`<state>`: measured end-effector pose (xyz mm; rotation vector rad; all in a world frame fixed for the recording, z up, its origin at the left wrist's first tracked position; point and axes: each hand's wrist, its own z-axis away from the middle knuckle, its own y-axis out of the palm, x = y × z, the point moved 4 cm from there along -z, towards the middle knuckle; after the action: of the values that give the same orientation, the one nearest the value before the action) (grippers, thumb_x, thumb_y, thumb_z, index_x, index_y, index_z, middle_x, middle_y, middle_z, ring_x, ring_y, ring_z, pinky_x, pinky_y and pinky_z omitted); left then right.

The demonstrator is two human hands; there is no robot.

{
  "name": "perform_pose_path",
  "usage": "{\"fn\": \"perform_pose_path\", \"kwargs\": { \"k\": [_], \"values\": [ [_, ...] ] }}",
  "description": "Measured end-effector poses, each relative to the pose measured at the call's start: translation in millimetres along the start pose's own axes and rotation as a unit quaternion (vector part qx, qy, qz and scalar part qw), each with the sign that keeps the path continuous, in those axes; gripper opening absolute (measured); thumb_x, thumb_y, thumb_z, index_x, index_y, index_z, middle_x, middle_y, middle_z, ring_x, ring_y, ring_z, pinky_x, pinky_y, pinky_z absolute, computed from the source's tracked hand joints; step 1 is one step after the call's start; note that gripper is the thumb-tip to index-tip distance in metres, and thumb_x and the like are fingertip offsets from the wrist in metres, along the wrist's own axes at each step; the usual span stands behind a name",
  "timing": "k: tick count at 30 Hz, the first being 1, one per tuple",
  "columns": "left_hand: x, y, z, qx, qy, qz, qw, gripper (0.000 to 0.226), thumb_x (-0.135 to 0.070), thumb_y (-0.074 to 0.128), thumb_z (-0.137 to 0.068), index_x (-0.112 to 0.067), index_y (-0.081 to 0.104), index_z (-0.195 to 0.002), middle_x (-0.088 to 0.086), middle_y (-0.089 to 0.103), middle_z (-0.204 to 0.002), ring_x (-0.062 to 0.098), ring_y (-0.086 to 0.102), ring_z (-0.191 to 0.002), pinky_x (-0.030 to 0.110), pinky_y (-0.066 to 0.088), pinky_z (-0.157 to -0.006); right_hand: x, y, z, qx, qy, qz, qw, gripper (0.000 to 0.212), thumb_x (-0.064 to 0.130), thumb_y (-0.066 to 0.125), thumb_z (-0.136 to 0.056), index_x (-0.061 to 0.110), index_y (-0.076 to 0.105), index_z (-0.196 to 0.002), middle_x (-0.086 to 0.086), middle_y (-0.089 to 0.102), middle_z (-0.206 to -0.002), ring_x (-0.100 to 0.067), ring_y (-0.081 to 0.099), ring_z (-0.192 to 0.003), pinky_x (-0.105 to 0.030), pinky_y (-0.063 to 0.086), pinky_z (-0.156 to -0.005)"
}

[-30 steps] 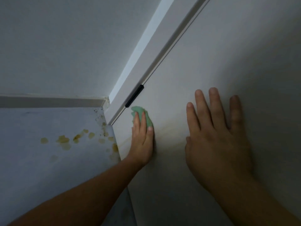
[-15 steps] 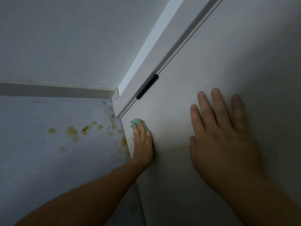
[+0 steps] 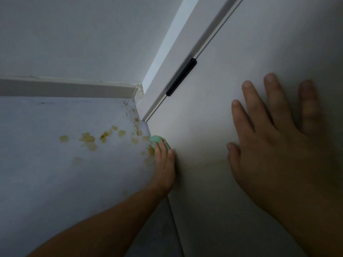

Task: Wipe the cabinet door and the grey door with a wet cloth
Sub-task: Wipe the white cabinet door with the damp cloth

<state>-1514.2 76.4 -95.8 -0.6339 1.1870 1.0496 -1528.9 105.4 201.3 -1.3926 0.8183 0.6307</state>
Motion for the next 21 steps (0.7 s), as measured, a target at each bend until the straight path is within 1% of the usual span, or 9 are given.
{"fn": "perform_pose_path", "kwargs": {
  "k": [2,4,7,9,11,14,18,19,21],
  "values": [
    [10.7,6.1,11.2,-0.012,-0.012,-0.007,1.000,0.061,-0.036,0.026,-0.111,-0.024,-0.011,-0.158,-0.002,-0.016,-0.169,0.003,-0.014,-0.150,0.021,-0.008,-0.118,2.5,1.2,-1.3,-0.002,-0.001,0.001,1.000,0.075,0.040,0.034,-0.090,0.001,0.034,-0.154,-0.025,0.015,-0.166,-0.045,0.005,-0.154,-0.063,-0.005,-0.122],
    [17.2,5.6,3.1,-0.017,-0.034,-0.029,0.999,0.059,-0.034,0.024,-0.112,-0.020,-0.009,-0.159,-0.006,-0.020,-0.166,0.004,-0.018,-0.149,0.021,-0.013,-0.117,4.1,3.2,-1.1,0.006,-0.003,0.027,1.000,0.074,0.040,0.030,-0.093,0.001,0.030,-0.156,-0.025,0.011,-0.166,-0.045,0.002,-0.154,-0.064,-0.006,-0.121],
    [-3.2,-5.4,-22.3,-0.020,-0.025,-0.029,0.999,0.062,-0.037,0.017,-0.111,-0.006,0.003,-0.162,0.000,-0.016,-0.168,0.021,-0.017,-0.157,0.040,-0.011,-0.127,4.4,6.0,-1.5,0.004,-0.011,0.043,0.999,0.074,0.040,0.024,-0.095,0.002,0.025,-0.158,-0.025,0.007,-0.167,-0.044,-0.001,-0.155,-0.064,-0.009,-0.121],
    [-36.4,-3.3,-14.3,-0.018,0.046,0.001,0.999,0.064,-0.044,0.019,-0.108,-0.023,-0.005,-0.163,-0.002,-0.016,-0.171,0.019,-0.013,-0.158,0.044,-0.001,-0.129,4.5,6.6,-2.1,0.000,-0.009,0.038,0.999,0.074,0.040,0.025,-0.094,0.001,0.026,-0.157,-0.025,0.008,-0.167,-0.044,-0.001,-0.155,-0.064,-0.010,-0.121],
    [-81.7,7.0,14.0,0.016,0.171,-0.007,0.985,0.065,-0.049,0.019,-0.106,-0.039,-0.018,-0.157,-0.012,-0.030,-0.166,0.012,-0.021,-0.156,0.042,-0.002,-0.128,4.8,5.4,-2.6,-0.009,-0.002,0.017,1.000,0.075,0.040,0.027,-0.092,0.000,0.029,-0.156,-0.025,0.011,-0.166,-0.043,0.002,-0.155,-0.063,-0.008,-0.122],
    [-132.8,11.7,19.7,0.047,0.320,-0.053,0.945,0.063,-0.045,0.020,-0.107,-0.039,-0.020,-0.156,-0.007,-0.035,-0.164,0.014,-0.025,-0.155,0.049,-0.006,-0.128,1.8,-3.0,-1.8,-0.028,0.018,-0.039,0.999,0.075,0.038,0.030,-0.091,-0.003,0.032,-0.154,-0.026,0.021,-0.164,-0.041,0.012,-0.155,-0.061,-0.001,-0.123],
    [-195.5,-4.5,-16.0,0.028,0.404,-0.112,0.907,0.063,-0.038,0.023,-0.108,-0.022,-0.007,-0.161,0.004,-0.020,-0.169,0.018,-0.018,-0.157,0.052,-0.004,-0.128,-10.7,-11.1,7.1,-0.048,0.035,-0.056,0.997,0.073,0.035,0.039,-0.090,-0.004,0.035,-0.153,-0.025,0.025,-0.163,-0.041,0.018,-0.154,-0.060,0.005,-0.124],
    [-197.4,-5.2,-22.5,0.024,0.411,-0.111,0.905,0.062,-0.038,0.023,-0.108,-0.024,-0.007,-0.161,0.002,-0.021,-0.169,0.018,-0.018,-0.157,0.053,-0.003,-0.128,-12.1,-11.7,8.1,-0.052,0.031,-0.059,0.996,0.073,0.034,0.042,-0.089,-0.004,0.038,-0.151,-0.025,0.026,-0.163,-0.041,0.020,-0.153,-0.060,0.007,-0.124],
    [-173.7,-6.6,-32.1,0.010,0.355,-0.082,0.931,0.060,-0.043,0.021,-0.108,-0.037,-0.013,-0.157,-0.010,-0.027,-0.165,0.014,-0.019,-0.156,0.053,0.000,-0.128,-12.1,-12.4,9.4,-0.053,0.029,-0.067,0.996,0.072,0.032,0.047,-0.087,-0.003,0.043,-0.149,-0.024,0.029,-0.162,-0.041,0.021,-0.153,-0.060,0.009,-0.124]
  ]
}}
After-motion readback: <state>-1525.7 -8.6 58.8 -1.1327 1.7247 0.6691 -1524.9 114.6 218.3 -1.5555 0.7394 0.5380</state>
